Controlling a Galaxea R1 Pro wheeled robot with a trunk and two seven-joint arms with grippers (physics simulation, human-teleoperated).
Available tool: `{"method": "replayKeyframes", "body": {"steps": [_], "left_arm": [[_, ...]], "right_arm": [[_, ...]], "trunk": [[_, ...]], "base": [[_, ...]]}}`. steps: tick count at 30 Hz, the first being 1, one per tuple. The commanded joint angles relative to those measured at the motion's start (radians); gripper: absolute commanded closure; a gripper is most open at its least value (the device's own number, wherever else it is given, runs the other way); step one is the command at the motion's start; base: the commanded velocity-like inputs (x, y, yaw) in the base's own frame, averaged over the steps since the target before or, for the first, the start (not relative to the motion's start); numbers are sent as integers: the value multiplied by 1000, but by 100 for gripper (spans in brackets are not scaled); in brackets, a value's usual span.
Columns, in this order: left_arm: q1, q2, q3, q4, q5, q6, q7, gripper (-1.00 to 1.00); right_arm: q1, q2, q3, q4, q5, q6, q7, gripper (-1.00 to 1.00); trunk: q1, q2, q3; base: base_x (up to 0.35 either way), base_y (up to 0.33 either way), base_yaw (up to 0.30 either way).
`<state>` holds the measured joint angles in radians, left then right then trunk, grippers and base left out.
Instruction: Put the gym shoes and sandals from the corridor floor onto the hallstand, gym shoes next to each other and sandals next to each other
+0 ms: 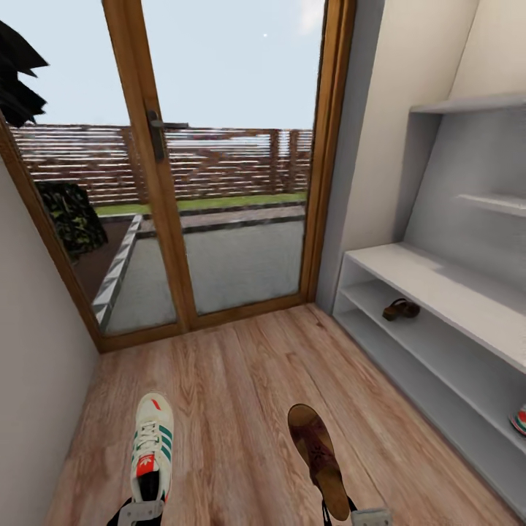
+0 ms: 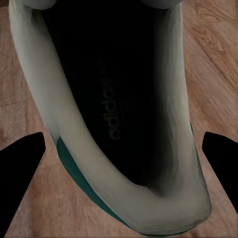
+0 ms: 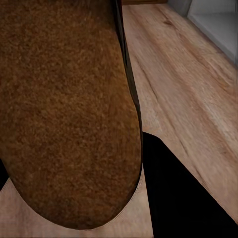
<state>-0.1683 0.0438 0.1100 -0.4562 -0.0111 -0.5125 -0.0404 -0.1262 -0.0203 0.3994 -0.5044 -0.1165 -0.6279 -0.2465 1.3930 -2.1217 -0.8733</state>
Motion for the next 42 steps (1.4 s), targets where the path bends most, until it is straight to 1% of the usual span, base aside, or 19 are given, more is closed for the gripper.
{"method": "replayKeyframes", "body": {"steps": [1,11,16,36,42], "left_arm": [[0,0,4,1,-1,-3,-4,100],[0,1,4,1,-1,-3,-4,100],[0,1,4,1,-2,-3,-5,100],[0,1,4,1,-2,-3,-5,100],[0,1,4,1,-3,-2,-4,100]], "right_arm": [[-1,-1,8,0,-14,-4,-2,100],[-1,-3,8,0,-14,-4,-2,100],[-1,-3,8,0,-14,-4,-2,100],[-1,-3,9,0,-14,-3,-2,100],[-1,-3,9,0,-14,-4,-2,100]], "trunk": [[0,0,-1],[0,0,-1],[0,0,-1],[0,0,-1],[0,0,-1]], "base": [[94,335,-267],[94,329,-266],[96,212,-266],[11,12,-267],[230,0,-266]]}}
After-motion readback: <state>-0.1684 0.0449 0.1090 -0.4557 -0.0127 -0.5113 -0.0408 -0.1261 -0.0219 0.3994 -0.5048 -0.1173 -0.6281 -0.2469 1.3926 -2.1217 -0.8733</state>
